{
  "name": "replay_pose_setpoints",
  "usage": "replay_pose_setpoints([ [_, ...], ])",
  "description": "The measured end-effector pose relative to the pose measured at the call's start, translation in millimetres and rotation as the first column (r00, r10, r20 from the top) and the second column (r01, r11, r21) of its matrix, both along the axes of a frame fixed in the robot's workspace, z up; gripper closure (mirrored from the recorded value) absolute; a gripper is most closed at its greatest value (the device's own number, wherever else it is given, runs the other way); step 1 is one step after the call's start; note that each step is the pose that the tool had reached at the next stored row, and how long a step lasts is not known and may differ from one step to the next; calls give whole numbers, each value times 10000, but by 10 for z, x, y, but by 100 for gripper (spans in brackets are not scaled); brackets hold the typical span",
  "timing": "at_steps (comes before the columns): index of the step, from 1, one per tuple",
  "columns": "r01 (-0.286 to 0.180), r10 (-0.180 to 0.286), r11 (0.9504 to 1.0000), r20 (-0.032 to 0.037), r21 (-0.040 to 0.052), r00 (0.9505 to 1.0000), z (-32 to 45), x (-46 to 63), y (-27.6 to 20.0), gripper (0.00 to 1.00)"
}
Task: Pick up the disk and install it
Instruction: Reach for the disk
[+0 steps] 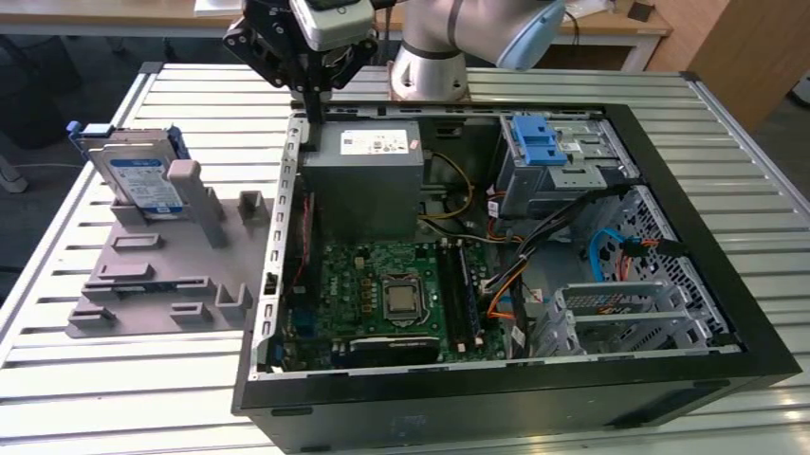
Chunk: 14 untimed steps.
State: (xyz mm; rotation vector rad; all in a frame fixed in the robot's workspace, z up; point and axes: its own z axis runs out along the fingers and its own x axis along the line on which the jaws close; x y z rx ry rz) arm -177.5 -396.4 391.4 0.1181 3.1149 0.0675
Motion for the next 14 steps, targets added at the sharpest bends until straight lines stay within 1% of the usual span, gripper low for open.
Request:
replay_pose_setpoints([
  [14, 1, -1, 10000, -4, 0, 10000, -4, -95, 4, 89],
])
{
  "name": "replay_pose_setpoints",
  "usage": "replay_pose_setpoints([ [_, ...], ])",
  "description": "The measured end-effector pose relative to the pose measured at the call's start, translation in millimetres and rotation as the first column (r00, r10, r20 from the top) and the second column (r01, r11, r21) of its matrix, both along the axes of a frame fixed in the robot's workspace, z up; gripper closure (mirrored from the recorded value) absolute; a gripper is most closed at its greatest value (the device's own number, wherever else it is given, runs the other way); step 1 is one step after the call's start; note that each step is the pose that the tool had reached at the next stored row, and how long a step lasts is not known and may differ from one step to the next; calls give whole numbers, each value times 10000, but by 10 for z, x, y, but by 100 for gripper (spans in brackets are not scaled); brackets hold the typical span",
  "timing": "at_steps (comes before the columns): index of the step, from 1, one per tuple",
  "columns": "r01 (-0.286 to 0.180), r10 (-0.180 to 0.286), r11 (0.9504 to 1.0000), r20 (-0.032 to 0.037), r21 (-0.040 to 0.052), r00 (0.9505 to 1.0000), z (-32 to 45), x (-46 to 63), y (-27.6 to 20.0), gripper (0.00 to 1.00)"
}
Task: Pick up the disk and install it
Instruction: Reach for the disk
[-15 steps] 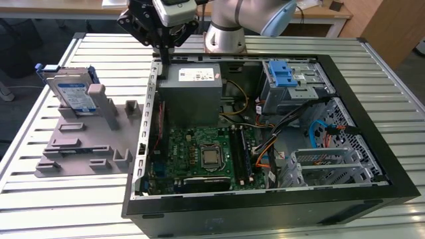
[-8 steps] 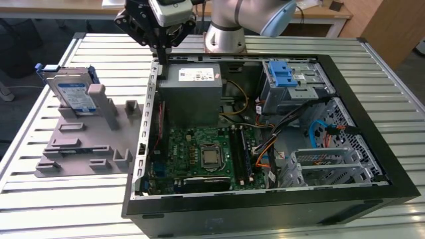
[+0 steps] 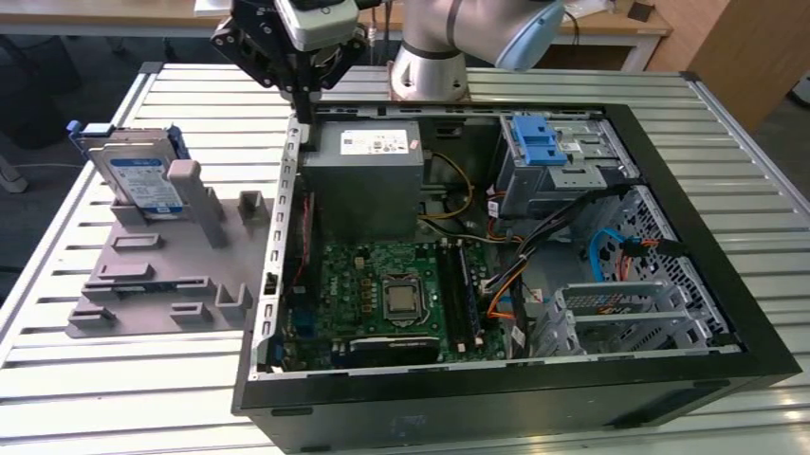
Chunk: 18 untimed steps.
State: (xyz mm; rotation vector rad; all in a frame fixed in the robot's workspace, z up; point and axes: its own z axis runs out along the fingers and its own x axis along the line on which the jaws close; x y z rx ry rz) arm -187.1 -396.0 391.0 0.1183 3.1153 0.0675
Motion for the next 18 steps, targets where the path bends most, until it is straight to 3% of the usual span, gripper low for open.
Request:
replay_pose_setpoints([
  [18, -1, 1, 10000, -5, 0, 10000, -5, -125, 6, 89],
])
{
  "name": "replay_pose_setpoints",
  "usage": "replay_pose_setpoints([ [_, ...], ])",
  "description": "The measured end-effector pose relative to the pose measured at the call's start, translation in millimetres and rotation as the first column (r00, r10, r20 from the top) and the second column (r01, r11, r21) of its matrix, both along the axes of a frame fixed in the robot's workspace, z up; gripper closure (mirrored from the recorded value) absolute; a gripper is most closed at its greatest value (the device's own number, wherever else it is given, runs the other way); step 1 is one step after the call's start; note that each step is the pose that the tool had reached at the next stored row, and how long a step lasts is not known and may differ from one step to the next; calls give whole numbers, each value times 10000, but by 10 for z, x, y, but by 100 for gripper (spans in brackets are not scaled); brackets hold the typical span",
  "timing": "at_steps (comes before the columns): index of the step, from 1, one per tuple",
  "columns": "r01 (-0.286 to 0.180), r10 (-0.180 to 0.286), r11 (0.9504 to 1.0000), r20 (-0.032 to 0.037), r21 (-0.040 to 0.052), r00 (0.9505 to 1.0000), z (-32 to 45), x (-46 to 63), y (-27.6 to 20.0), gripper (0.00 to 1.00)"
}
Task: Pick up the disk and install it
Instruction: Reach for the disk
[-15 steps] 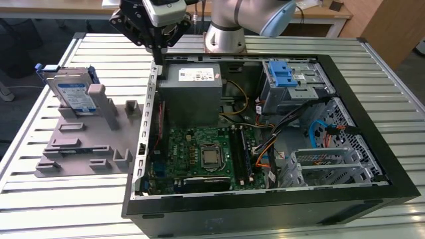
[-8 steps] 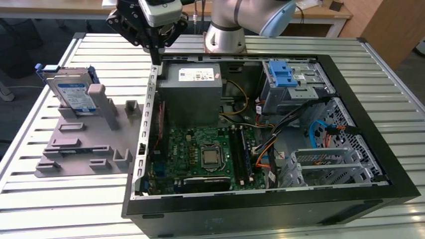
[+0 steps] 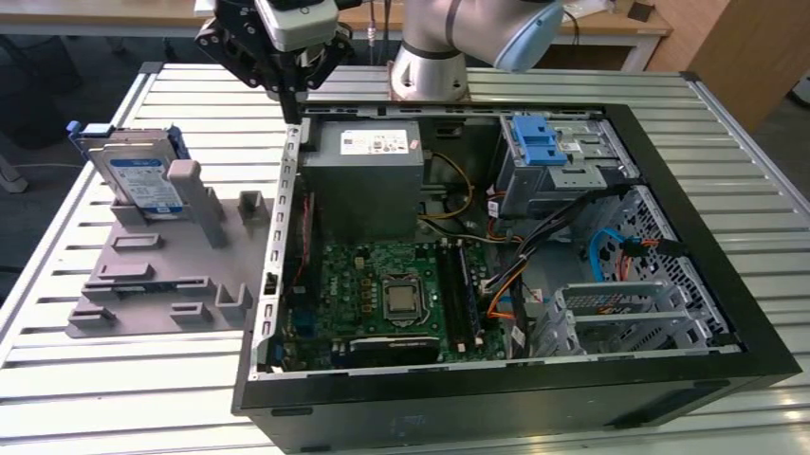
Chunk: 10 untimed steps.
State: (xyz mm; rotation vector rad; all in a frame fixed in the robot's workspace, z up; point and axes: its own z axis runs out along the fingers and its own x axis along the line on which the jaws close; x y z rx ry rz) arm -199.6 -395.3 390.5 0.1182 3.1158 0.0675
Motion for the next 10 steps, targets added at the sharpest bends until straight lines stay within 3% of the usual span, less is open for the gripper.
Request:
replay_pose_setpoints([
  [10, 0, 0, 10000, -2, 0, 10000, -3, -71, 4, 89],
])
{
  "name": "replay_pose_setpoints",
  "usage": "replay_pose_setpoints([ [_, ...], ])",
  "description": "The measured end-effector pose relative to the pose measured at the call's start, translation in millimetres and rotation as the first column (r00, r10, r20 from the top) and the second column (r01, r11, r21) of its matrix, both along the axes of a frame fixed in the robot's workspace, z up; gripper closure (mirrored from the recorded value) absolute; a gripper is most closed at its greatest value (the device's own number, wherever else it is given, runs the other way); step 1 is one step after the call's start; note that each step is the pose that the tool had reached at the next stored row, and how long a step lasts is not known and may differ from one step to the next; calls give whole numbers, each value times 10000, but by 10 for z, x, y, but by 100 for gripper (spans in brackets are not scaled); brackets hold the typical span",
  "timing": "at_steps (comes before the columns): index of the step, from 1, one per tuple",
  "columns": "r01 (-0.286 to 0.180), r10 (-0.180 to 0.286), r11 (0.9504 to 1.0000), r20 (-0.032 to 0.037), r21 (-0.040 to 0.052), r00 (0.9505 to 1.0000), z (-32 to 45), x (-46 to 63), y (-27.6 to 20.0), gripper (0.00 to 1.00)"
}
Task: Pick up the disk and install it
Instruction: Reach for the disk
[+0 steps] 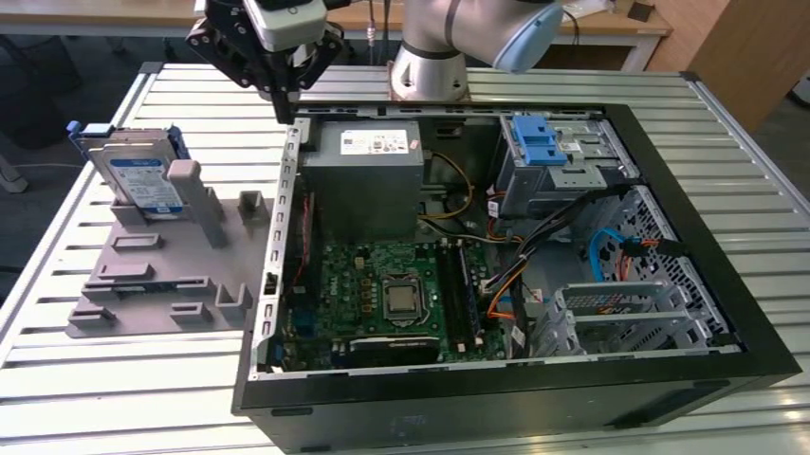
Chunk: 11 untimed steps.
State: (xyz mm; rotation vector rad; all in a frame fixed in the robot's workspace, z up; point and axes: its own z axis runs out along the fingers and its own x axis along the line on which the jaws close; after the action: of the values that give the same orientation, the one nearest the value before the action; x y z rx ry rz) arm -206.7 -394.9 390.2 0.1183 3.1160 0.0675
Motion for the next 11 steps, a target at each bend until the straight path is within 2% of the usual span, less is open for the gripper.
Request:
replay_pose_setpoints([
  [11, 0, 0, 10000, -1, 0, 10000, -3, -80, 4, 89],
])
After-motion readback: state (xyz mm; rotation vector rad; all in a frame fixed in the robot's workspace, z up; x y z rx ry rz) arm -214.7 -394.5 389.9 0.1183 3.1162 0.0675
